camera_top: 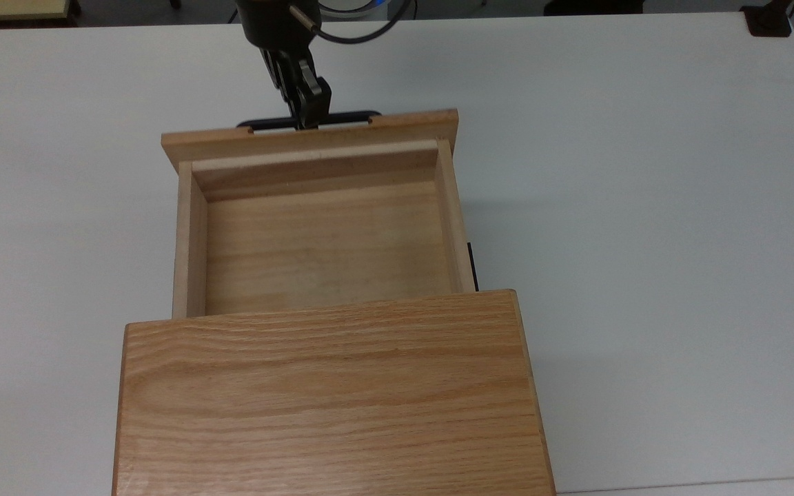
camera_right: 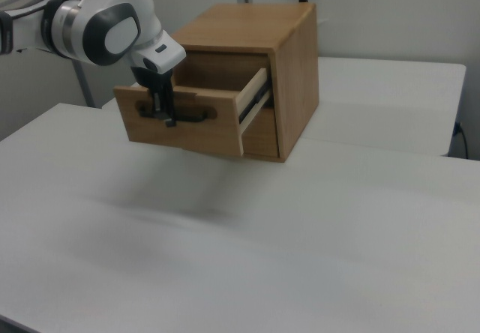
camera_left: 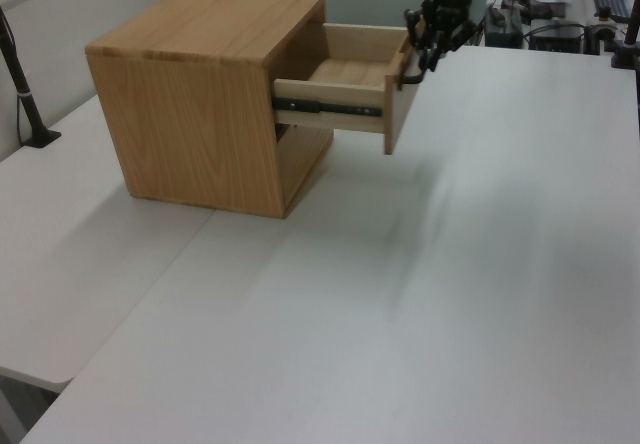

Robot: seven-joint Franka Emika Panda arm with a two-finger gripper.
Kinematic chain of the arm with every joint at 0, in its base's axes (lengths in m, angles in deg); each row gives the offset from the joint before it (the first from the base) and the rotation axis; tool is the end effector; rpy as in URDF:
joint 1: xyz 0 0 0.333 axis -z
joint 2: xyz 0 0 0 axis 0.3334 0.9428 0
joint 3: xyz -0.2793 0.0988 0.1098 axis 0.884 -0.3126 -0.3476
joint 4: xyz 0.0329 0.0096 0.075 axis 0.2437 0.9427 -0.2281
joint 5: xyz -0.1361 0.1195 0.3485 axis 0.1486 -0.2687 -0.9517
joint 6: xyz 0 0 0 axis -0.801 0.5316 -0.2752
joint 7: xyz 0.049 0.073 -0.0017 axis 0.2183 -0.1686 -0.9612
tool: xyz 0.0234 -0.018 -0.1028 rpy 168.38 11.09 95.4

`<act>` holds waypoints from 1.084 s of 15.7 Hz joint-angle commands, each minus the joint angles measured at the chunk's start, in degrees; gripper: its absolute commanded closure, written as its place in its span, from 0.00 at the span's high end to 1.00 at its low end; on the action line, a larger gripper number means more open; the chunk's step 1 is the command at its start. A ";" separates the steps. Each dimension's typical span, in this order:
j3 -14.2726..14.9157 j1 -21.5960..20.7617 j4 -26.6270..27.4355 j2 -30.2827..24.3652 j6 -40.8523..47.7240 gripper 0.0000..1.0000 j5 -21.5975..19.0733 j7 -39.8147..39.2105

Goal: Open the drawer by sliding it
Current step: 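Pull the handle straight out, sliding the drawer out of the cabinet, then open the gripper and lift it up away from the handle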

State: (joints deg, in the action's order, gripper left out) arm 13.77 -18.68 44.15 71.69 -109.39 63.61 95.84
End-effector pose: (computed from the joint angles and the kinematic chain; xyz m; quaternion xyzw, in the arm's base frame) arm 0.5965 -0.0004 0.5556 -0.8694 0.4787 -0.0847 0.0884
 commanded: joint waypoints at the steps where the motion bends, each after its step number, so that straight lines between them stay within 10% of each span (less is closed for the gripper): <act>1: -0.14 0.17 2.67 -2.73 8.19 0.05 1.07 -7.84; 4: -0.14 0.70 2.58 -3.35 12.42 0.18 1.15 -9.17; 7: -0.14 1.66 2.05 -3.61 14.72 1.00 0.98 -8.65; 17: 0.13 2.37 -8.14 -6.25 24.56 1.00 0.27 -13.04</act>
State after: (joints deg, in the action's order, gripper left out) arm 13.89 -16.46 38.28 67.33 -88.03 64.07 84.54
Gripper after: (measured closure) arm 0.000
